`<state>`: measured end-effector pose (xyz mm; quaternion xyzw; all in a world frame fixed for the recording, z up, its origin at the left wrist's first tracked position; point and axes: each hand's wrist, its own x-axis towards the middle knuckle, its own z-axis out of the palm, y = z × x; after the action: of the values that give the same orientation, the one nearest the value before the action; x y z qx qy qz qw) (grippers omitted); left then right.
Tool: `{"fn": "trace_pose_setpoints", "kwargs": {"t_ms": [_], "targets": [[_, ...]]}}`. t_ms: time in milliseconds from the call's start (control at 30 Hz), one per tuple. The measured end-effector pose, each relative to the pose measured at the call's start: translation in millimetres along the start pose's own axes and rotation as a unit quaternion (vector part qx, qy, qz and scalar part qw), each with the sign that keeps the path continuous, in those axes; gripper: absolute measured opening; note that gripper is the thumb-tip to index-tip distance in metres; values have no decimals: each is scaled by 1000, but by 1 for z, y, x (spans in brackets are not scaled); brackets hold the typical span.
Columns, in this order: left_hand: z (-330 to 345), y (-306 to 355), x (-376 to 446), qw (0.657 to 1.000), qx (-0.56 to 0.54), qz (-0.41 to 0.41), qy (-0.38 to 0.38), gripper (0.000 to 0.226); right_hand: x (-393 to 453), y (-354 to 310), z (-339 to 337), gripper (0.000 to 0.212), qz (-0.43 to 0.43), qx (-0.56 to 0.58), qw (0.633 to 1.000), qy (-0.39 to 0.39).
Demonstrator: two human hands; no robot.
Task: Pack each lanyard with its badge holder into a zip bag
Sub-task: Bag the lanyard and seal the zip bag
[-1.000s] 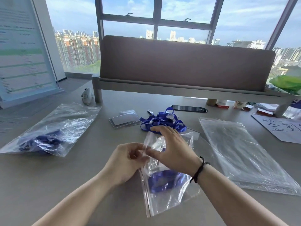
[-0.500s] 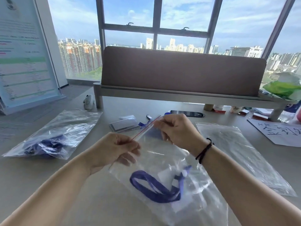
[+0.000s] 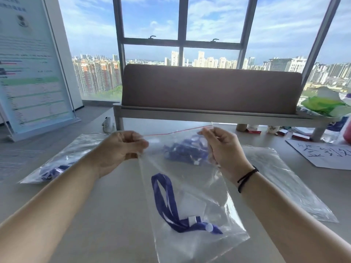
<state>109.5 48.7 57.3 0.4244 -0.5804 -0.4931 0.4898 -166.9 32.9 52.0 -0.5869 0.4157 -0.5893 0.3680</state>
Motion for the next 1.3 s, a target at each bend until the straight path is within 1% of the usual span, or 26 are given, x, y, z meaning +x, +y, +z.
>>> {"fn": "trace_pose_setpoints", "kwargs": {"t_ms": [33,67,100,133,200,233,267,300,333,367,433,500,633,667,700,733,800,833,867,933,1067,1133,1167,1300], "targets": [[0,-2,1,996,-91,2,7,45,-2,-9,1,22,-18,15,1000,-4],[4,-4,1,987,-162,4,3,42,-3,-16,3,22,-32,27,999,0],[10,-8,-2,980,-201,-1,-13,38,-3,-22,6,22,-38,41,998,10],[19,-12,-7,980,-197,-15,-37,42,-3,-26,8,22,-41,53,997,26],[37,-29,-20,985,-111,-76,-106,66,-2,-27,14,23,-38,78,994,61],[43,-39,-27,980,-82,-114,-143,69,-2,-27,15,23,-31,88,992,81],[48,-49,-34,971,-81,-149,-171,61,-2,-25,16,23,-20,95,990,103],[51,-57,-39,963,-100,-171,-183,47,0,-22,15,23,-9,102,987,123],[55,-63,-43,961,-114,-184,-174,32,2,-19,12,24,2,109,984,141],[57,-67,-46,964,-108,-190,-150,22,5,-16,8,28,10,114,981,158],[58,-71,-45,975,-92,-179,-92,21,9,-11,-1,32,21,112,976,184],[56,-66,-43,981,-99,-158,-56,19,11,-9,-9,35,30,111,975,192],[50,-59,-37,987,-101,-128,6,13,16,-11,-17,26,48,118,969,211],[52,-59,-36,988,-91,-122,14,13,17,-10,-19,25,58,121,970,202],[55,-62,-35,991,-72,-115,23,12,16,-9,-20,27,84,128,973,170],[57,-67,-34,993,-46,-107,36,13,12,-5,-21,35,129,138,975,113],[60,-80,-32,993,18,-88,76,16,-3,10,-19,51,225,150,963,-6],[60,-86,-31,991,49,-77,93,19,-12,19,-16,50,253,152,955,-35],[59,-91,-30,990,77,-67,99,20,-19,28,-14,42,268,158,949,-49],[57,-96,-30,987,123,-55,93,21,-29,42,-10,30,283,177,940,-63],[47,-96,-27,986,144,-56,58,12,-30,50,-10,27,289,196,934,-75],[40,-95,-27,982,171,-69,28,16,-23,50,-9,24,282,186,939,-65],[37,-96,-27,979,186,-79,26,18,-19,49,-8,23,279,178,942,-58],[28,-96,-29,978,176,-86,76,17,-10,53,-2,27,292,184,938,-37]]}}
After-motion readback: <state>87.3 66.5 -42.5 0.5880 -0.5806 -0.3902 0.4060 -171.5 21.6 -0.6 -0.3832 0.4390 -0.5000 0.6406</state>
